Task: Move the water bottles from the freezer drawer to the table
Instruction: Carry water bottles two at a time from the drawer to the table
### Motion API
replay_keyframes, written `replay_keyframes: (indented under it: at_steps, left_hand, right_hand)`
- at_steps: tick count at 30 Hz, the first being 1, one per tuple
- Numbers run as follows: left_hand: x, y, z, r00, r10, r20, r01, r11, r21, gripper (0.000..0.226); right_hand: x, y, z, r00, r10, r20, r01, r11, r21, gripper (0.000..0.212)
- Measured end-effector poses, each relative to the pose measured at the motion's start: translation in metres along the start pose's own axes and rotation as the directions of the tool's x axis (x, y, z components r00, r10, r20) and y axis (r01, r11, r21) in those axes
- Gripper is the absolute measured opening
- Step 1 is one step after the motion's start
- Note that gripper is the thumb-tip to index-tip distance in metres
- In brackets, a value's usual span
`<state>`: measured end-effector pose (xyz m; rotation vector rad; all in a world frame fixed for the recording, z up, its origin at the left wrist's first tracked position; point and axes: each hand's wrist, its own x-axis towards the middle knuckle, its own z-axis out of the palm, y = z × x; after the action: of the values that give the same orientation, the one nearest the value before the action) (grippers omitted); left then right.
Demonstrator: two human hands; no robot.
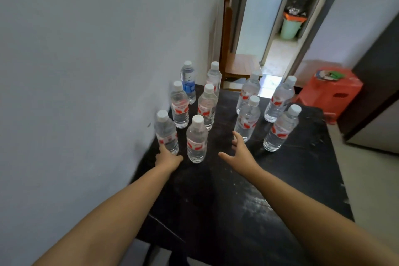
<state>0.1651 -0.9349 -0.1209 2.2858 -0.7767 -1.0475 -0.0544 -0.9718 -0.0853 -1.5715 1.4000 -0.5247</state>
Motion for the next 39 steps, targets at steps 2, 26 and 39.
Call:
replay_keyframes:
  at_steps: [2,26,39]
  left_hand:
    - [-0.021,0.004,0.007,1.0,0.015,-0.001,-0.015,1.0,0.012,0.083]
    - [-0.176,-0.15,-0.092,0.953,0.081,-0.292,-0.103,0.993,-0.059,0.059]
    - [-0.299,-0.282,-0.139,0.818,-0.189,-0.543,0.024,0.954,-0.297,0.055]
  right_hand:
    - [-0.009,0.008,-0.01,1.0,-0.014,0.019,0.014,1.0,-0.017,0.089]
    - [-0.099,-0.062,0.122,0.802,-0.296,0.518,0.472,0.846,-0.247,0.066]
    - [-0.203,-0.107,0.26,0.329,-0.41,0.851,0.821,0.569,-0.043,0.049]
